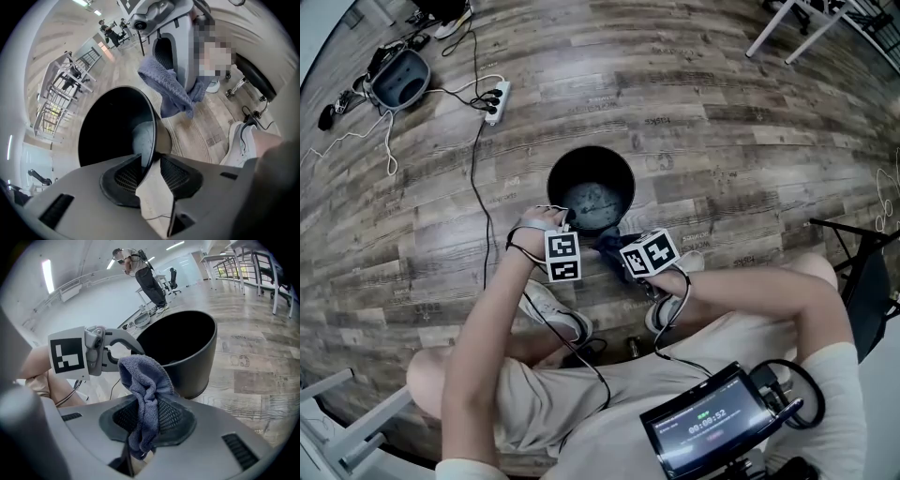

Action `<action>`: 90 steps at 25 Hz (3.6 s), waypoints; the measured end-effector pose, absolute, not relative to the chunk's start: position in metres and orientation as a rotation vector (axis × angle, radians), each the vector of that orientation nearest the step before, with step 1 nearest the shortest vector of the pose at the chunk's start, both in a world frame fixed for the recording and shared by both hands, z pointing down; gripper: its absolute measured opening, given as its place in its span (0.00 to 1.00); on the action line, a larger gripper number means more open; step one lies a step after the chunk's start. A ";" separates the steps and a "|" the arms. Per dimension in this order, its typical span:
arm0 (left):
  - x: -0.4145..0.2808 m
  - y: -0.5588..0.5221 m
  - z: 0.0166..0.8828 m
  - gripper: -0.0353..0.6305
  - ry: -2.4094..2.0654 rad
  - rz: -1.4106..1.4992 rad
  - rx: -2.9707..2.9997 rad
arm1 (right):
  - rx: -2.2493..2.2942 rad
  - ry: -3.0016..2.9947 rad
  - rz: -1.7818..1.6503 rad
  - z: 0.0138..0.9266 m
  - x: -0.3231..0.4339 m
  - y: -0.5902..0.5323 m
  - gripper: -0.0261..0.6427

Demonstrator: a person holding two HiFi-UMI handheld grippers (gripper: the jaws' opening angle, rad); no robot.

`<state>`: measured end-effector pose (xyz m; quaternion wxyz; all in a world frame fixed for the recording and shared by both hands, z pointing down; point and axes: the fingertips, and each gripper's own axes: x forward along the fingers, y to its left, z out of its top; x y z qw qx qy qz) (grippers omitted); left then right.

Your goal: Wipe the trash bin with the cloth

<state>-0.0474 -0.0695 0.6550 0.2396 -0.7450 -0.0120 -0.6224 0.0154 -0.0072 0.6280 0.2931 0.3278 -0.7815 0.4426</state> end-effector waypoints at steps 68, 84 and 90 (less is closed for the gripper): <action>-0.004 -0.068 0.656 0.21 0.281 -1.806 -2.204 | 0.745 -1.953 1.012 0.724 0.023 -0.011 0.16; -0.012 -0.066 0.639 0.22 0.206 -1.757 -2.262 | 0.907 -2.116 1.155 0.632 0.038 -0.049 0.16; -0.026 -0.075 0.630 0.22 0.176 -1.730 -2.230 | 0.901 -2.109 1.153 0.617 0.029 -0.052 0.16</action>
